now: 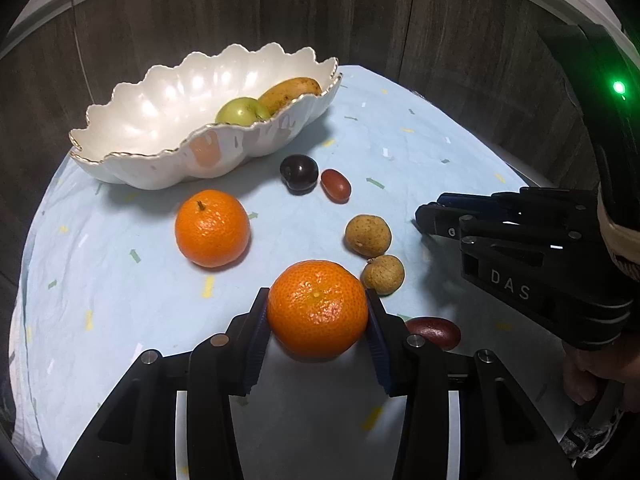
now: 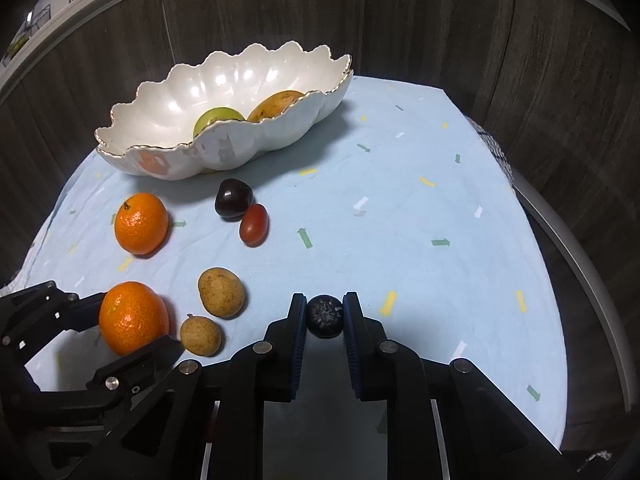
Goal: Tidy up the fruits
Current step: 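Grasp a mandarin with the left tool while the right tool grasps the blueberry, then lift the mandarin and blueberry and carry both over the white bowl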
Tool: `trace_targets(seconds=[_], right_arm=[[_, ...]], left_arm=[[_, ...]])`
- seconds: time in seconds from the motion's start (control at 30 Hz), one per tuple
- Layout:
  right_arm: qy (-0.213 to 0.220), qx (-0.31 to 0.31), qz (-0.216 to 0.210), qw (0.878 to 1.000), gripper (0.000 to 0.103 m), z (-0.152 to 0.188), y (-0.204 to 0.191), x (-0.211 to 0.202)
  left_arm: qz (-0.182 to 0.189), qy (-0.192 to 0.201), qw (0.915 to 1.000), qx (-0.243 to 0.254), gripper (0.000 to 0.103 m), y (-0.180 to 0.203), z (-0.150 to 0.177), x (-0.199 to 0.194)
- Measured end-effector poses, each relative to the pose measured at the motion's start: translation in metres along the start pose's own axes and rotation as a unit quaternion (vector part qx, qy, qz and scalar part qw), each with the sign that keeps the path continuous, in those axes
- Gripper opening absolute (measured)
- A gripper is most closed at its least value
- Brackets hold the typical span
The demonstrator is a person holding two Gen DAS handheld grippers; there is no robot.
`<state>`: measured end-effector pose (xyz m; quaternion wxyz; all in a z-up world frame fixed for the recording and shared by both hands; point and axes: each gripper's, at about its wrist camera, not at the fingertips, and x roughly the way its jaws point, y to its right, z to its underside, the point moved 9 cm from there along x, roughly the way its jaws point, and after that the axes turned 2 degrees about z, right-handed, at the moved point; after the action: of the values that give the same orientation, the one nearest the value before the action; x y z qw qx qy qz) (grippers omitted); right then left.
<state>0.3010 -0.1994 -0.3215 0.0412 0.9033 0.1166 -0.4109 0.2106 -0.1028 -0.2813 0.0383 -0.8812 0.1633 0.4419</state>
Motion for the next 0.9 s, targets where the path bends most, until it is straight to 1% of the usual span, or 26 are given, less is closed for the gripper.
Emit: trace_targets(seconds=[0.3, 0.9], right_arm=[[0.008, 0.003, -0.004, 1.0, 0.02, -0.002, -0.002, -0.009], [0.025, 0.008, -0.014, 1.0, 0.02, -0.006, -0.016, -0.04]], left_arm=[[-0.012, 0.017, 0.9998, -0.006, 0.044, -0.007, -0.008, -0.016], [-0.019, 0.048, 0.9984, -0.023, 0.044, -0.019, -0.022, -0.048]])
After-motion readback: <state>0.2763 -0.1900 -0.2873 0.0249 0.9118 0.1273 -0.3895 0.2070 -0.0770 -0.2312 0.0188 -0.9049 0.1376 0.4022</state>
